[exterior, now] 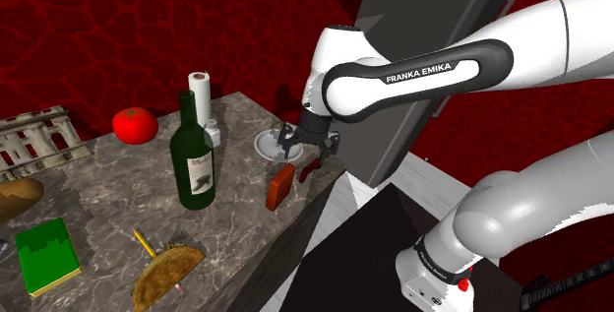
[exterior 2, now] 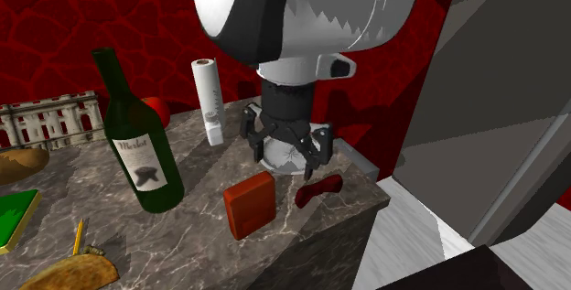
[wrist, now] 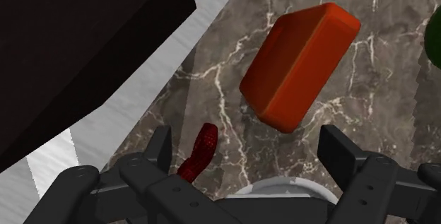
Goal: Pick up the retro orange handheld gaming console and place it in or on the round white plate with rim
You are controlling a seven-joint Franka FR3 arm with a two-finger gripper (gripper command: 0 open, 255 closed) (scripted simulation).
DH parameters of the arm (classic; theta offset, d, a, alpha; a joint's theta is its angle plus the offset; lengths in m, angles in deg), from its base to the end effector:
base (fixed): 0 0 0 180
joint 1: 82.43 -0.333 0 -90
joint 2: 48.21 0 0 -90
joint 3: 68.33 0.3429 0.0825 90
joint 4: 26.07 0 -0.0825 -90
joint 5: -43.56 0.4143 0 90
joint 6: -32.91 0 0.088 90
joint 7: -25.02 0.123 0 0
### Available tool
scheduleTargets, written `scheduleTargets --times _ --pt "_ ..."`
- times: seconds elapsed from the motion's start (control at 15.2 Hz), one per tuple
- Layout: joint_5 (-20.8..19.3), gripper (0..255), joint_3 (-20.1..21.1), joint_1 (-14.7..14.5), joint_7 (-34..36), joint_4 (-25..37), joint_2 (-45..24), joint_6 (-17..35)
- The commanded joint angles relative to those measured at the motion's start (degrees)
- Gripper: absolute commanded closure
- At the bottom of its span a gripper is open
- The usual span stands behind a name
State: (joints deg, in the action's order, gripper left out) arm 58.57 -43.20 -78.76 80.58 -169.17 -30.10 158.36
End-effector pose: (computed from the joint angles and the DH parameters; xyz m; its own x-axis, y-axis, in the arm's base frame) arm 0.4153 0.1743 0.3789 0.7173 -0.6929 -0.0738 -0.6961 -0.7172 -0.0313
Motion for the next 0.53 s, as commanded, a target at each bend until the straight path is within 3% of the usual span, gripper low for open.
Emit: scheduleTargets --times 0.0,0.46 --pt "-2.28 0 2.54 1.38 6.38 2.66 -5.69 3.52" --pt "-3.73 0 3.6 1.54 8.2 0.99 -9.89 9.25"
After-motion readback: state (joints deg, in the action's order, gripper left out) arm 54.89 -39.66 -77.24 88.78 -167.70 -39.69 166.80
